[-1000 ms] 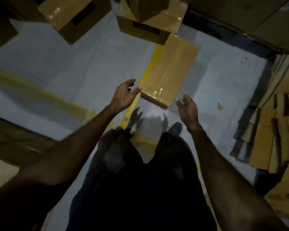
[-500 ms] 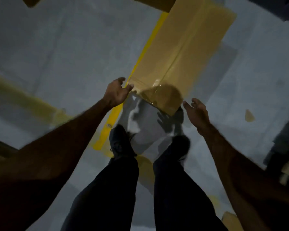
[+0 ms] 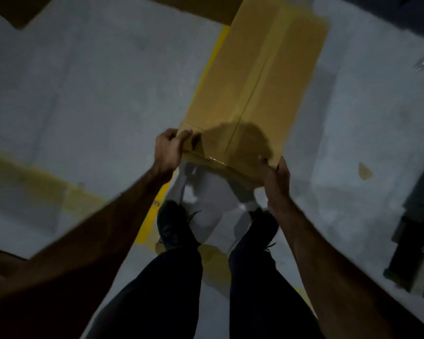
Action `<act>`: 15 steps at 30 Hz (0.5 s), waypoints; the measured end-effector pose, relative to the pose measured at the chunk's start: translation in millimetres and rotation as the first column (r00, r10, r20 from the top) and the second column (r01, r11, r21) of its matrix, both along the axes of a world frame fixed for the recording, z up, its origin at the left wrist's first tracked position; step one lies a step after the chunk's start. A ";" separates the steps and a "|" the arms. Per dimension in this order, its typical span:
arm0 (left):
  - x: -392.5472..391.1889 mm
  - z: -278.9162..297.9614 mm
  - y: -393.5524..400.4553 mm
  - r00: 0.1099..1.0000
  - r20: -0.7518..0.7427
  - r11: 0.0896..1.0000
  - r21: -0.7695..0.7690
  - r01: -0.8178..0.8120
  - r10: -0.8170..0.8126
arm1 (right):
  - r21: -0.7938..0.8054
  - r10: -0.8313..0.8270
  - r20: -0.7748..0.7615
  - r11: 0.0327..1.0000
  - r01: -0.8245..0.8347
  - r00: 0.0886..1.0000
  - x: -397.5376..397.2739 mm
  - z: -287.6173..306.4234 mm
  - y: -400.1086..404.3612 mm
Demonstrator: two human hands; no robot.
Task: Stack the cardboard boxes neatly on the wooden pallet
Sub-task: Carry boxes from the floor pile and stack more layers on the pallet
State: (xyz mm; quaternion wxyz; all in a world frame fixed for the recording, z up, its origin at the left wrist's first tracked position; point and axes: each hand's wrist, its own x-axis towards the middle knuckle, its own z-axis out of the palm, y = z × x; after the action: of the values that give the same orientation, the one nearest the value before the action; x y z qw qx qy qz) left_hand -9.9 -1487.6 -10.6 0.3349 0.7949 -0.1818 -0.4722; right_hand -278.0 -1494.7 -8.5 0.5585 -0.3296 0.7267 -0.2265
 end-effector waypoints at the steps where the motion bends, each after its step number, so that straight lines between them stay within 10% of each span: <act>1: -4.1 31.2 2.6 1.000 -0.011 0.999 -0.037 -0.024 0.023 | -0.053 -0.022 -0.016 0.998 0.021 1.000 -0.9 29.4 0.8; 15: 15.8 404.5 120.9 0.882 0.104 0.882 0.057 -0.467 0.460 | -0.027 0.013 -0.110 0.999 -0.016 0.994 66.4 388.6 58.1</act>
State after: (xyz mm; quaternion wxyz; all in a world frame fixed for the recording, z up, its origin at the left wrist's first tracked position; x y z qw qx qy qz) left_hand 5.8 -1366.8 394.0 0.3974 0.8481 0.0184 -0.3500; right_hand -211.5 -1436.6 380.1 0.5147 -0.3545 0.7507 -0.2144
